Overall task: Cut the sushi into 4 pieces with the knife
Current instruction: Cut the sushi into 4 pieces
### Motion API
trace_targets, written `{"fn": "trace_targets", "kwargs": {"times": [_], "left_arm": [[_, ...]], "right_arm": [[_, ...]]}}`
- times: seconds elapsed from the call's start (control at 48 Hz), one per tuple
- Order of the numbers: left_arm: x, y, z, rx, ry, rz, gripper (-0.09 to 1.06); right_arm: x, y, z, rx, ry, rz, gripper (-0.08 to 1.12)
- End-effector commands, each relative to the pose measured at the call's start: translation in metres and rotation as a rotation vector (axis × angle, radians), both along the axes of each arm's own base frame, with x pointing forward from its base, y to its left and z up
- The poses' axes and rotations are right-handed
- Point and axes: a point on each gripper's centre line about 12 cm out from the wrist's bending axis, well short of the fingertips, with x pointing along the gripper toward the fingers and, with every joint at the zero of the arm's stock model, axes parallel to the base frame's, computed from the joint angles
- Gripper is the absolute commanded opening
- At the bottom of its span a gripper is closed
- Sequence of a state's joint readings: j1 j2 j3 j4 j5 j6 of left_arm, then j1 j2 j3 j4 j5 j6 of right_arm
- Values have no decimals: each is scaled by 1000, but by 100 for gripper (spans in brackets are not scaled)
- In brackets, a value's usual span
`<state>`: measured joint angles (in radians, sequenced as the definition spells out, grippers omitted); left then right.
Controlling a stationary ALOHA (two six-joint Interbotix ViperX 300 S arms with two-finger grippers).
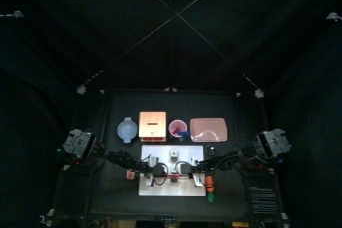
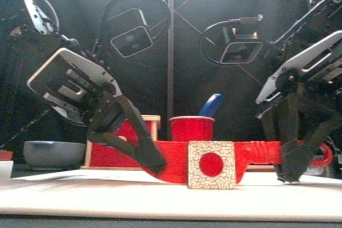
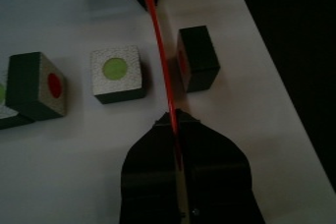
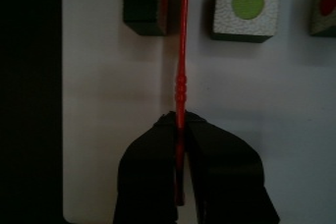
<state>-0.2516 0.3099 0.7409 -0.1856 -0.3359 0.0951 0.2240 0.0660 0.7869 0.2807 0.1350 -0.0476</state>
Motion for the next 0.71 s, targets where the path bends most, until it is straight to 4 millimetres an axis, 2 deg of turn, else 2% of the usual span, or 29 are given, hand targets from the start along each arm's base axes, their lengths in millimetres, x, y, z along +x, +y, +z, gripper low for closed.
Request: {"fn": "trace_targets", "kwargs": {"times": [0.021, 0.396, 0.521, 0.708], "left_arm": [[-8, 7, -23, 22, 73, 9, 22], [-7, 40, -21, 27, 75, 84, 22], [-6, 41, -14, 30, 59, 76, 22], [-7, 38, 7, 15, 78, 69, 31]], "right_arm": [[3, -4, -4, -6, 5, -8, 24], [4, -20, 2, -14, -8, -39, 24], [4, -19, 9, -11, -28, -35, 24], [9, -12, 27, 0, -68, -15, 24]]}}
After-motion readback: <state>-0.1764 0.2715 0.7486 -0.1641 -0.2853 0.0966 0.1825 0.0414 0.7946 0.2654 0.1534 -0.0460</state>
